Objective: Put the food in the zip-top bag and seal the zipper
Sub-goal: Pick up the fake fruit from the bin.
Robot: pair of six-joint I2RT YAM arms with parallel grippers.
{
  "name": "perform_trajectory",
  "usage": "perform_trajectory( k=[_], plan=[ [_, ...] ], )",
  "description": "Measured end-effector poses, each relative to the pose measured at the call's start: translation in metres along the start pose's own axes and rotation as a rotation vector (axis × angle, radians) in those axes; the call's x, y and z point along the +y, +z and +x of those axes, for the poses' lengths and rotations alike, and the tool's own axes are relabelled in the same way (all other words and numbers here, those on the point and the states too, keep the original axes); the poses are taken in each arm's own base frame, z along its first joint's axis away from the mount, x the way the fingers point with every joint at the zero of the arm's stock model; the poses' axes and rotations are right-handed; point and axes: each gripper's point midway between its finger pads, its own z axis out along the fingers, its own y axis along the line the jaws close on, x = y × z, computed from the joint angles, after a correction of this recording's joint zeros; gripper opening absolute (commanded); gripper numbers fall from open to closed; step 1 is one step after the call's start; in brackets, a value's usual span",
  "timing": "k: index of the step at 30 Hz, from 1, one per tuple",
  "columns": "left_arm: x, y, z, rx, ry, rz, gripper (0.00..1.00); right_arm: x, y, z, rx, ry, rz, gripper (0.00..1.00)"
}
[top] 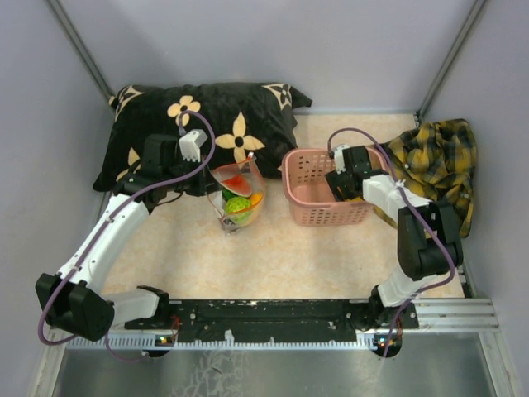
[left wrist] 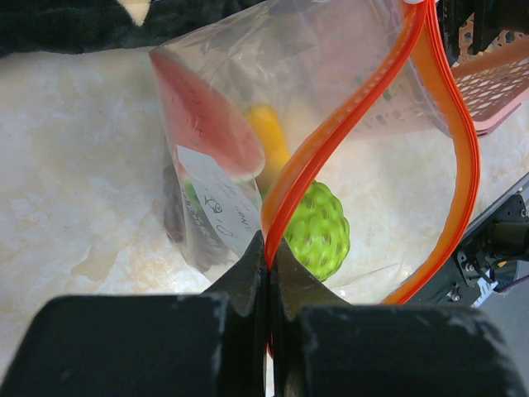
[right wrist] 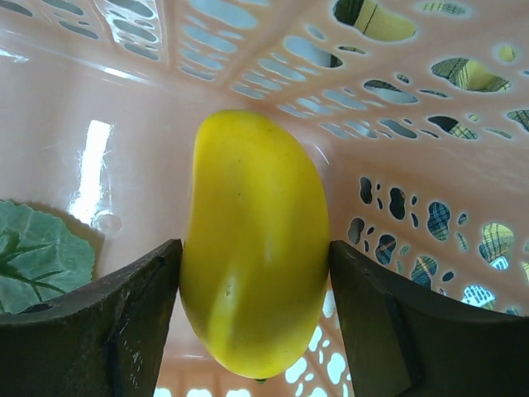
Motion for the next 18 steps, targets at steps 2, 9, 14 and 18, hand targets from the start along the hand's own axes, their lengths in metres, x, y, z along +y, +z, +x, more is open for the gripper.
perform_trajectory(
  k=[2, 9, 14, 18],
  plan=[
    [0.0, 0.0, 0.0, 0.0, 0.0, 0.0, 0.0, -0.001, 0.002, -0.001, -0.003, 0.008, 0.002, 0.7],
    [0.0, 0.0, 0.0, 0.001, -0.001, 0.0, 0.0, 0.002, 0.011, -0.001, -0.004, 0.019, -0.011, 0.55],
    [0.0, 0.0, 0.001, 0.003, -0.002, 0.001, 0.0, 0.001, 0.012, -0.003, -0.007, 0.02, -0.007, 0.4],
    [0.0, 0.0, 0.001, 0.003, -0.002, 0.002, 0.0, 0.001, 0.01, -0.003, -0.009, 0.021, -0.01, 0.35]
  ],
)
